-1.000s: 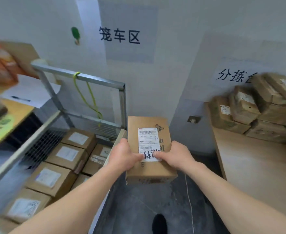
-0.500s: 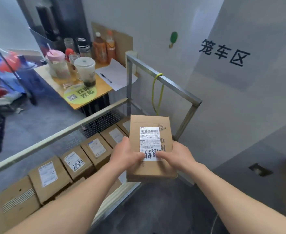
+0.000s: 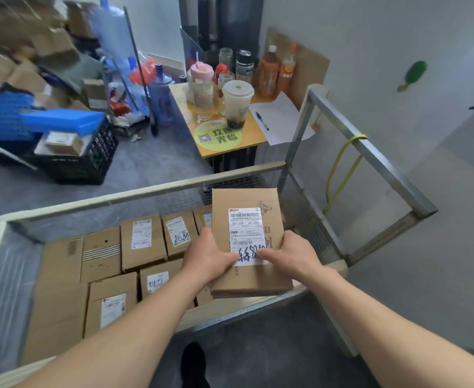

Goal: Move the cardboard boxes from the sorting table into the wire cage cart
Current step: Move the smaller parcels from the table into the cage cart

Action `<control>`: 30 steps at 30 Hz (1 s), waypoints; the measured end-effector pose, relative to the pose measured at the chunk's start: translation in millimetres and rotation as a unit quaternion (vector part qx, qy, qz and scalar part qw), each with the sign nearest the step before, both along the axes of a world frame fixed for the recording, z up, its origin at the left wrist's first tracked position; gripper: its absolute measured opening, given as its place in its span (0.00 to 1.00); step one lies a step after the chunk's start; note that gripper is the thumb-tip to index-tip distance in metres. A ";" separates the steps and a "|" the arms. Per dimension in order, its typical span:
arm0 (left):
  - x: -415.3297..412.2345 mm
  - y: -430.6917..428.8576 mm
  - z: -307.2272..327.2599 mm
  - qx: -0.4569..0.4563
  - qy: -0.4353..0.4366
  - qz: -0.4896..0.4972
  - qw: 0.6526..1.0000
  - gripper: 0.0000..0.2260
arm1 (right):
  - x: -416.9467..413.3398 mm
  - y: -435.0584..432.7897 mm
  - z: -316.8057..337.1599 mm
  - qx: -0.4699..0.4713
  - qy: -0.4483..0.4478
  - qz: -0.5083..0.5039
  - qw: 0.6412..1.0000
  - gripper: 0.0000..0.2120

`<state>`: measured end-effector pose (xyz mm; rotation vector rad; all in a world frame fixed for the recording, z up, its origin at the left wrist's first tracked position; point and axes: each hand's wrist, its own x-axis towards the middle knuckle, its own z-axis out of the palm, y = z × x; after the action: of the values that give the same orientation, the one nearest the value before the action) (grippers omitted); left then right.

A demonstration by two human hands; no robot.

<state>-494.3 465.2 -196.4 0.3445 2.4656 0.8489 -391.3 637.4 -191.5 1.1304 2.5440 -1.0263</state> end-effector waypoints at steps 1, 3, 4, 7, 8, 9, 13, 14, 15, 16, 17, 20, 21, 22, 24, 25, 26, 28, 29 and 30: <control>-4.4 -4.2 -2.0 -0.001 -0.004 0.009 1.000 0.25 | -7.7 -2.3 -2.6 -0.003 -0.003 0.009 1.000 0.19; -15.1 -12.0 -7.7 -0.007 -0.008 0.019 1.000 0.25 | -23.7 -7.2 -8.7 -0.008 -0.010 0.028 1.000 0.19; -20.8 -15.4 -11.4 -0.010 -0.011 0.022 1.000 0.25 | -31.0 -9.9 -12.5 -0.009 -0.014 0.033 0.999 0.20; -37.3 -22.0 -25.0 -0.013 -0.020 0.026 0.999 0.25 | -49.8 -15.4 -26.5 -0.006 -0.031 0.035 0.999 0.24; -42.4 -23.6 -30.0 -0.012 -0.025 0.028 0.999 0.26 | -56.9 -16.2 -30.8 -0.003 -0.040 0.038 0.998 0.24; -47.8 -25.0 -34.6 -0.011 -0.031 0.030 0.999 0.26 | -64.1 -16.9 -35.1 -0.003 -0.049 0.038 0.998 0.24; -75.2 -30.1 -56.1 -0.007 -0.052 0.042 0.998 0.25 | -93.2 -21.8 -56.3 -0.010 -0.060 0.037 0.997 0.24; -81.6 -30.8 -61.9 -0.006 -0.057 0.043 0.997 0.25 | -99.2 -22.9 -61.8 -0.013 -0.062 0.035 0.997 0.24; -87.6 -31.4 -68.3 -0.005 -0.061 0.043 0.997 0.24 | -104.4 -24.1 -67.8 -0.016 -0.065 0.033 0.997 0.24; -92.3 -32.4 -75.4 -0.005 -0.067 0.041 0.997 0.25 | -109.0 -25.0 -74.4 -0.020 -0.069 0.033 0.997 0.24; -95.4 -34.0 -83.0 -0.004 -0.075 0.042 0.996 0.25 | -112.8 -26.5 -81.5 -0.023 -0.075 0.035 0.996 0.24; -99.3 -39.5 -107.6 -0.017 -0.102 0.047 0.994 0.26 | -119.7 -30.5 -105.8 -0.030 -0.102 0.044 0.993 0.25; -99.6 -41.3 -116.2 -0.029 -0.106 0.047 0.993 0.26 | -121.0 -31.9 -114.4 -0.031 -0.114 0.047 0.992 0.25; -99.4 -43.0 -124.8 -0.040 -0.111 0.049 0.992 0.26 | -122.1 -33.1 -122.8 -0.031 -0.125 0.052 0.990 0.25; -99.4 -44.5 -142.7 -0.055 -0.123 0.052 0.990 0.26 | -125.5 -34.1 -140.4 -0.028 -0.141 0.061 0.988 0.25; -99.8 -44.3 -151.9 -0.061 -0.129 0.054 0.988 0.27 | -127.6 -34.0 -149.5 -0.025 -0.146 0.065 0.987 0.24; -100.4 -44.0 -160.9 -0.066 -0.134 0.058 0.987 0.27 | -130.2 -33.7 -158.7 -0.023 -0.150 0.069 0.986 0.23; -100.6 -42.9 -178.1 -0.072 -0.146 0.068 0.984 0.27 | -134.4 -32.7 -175.9 -0.023 -0.156 0.075 0.985 0.22; -100.1 -42.0 -186.7 -0.073 -0.152 0.074 0.983 0.27 | -136.0 -32.0 -184.5 -0.024 -0.158 0.080 0.984 0.22; -98.8 -41.3 -194.5 -0.075 -0.158 0.079 0.981 0.26 | -136.4 -31.1 -192.5 -0.026 -0.161 0.085 0.983 0.22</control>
<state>-593.1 424.0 -391.0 -0.0402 2.2608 0.7119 -527.7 606.3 -384.0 0.9574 2.2963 -0.7899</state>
